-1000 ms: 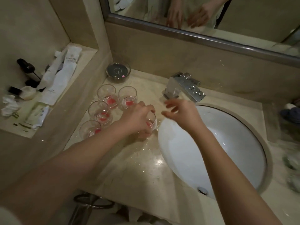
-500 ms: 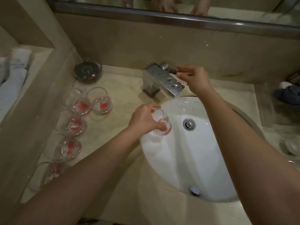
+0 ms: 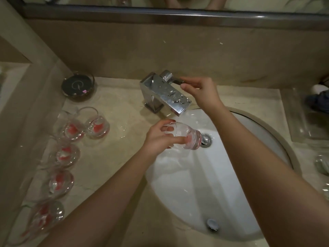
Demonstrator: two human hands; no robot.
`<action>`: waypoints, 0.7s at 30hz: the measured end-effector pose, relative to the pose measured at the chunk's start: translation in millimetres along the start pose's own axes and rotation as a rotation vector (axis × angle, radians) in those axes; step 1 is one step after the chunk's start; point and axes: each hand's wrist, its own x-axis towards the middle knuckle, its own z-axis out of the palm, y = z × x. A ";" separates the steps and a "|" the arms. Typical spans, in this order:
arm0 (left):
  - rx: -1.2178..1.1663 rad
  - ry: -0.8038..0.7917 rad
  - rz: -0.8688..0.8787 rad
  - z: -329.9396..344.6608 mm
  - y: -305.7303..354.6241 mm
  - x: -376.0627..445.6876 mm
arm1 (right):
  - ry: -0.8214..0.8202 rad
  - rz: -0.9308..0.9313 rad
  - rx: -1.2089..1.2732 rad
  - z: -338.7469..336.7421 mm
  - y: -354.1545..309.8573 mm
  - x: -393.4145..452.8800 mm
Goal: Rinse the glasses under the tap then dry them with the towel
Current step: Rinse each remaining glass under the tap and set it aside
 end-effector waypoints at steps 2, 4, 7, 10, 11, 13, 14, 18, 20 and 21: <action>-0.024 -0.002 -0.016 1.8 0.8 0.4 | 0.007 -0.019 0.004 2.7 0.9 3.1; -0.031 -0.006 -0.019 3.0 0.9 0.8 | 0.015 -0.041 -0.023 2.5 1.0 5.0; -0.038 0.003 -0.018 4.5 -0.2 2.6 | 0.039 -0.064 -0.083 1.8 0.9 7.2; -0.064 0.011 -0.011 6.1 -2.0 5.7 | 0.047 -0.075 -0.090 2.0 2.3 10.9; -0.068 0.012 -0.007 6.8 -2.5 6.3 | 0.050 -0.073 -0.090 1.8 2.3 11.9; -0.075 0.010 0.000 8.0 -2.1 6.7 | 0.060 -0.075 -0.087 2.1 2.3 14.0; -0.079 0.009 0.005 8.3 -1.9 6.9 | 0.063 -0.078 -0.090 2.1 2.0 14.6; -0.098 0.008 0.014 11.0 -1.8 9.0 | 0.054 -0.070 -0.105 0.4 2.8 17.8; -0.108 0.012 0.019 12.3 -1.3 10.2 | 0.038 -0.045 -0.089 -1.3 4.1 17.8; -0.115 0.012 0.020 12.6 -1.0 10.7 | 0.032 -0.022 -0.056 -1.7 6.6 15.8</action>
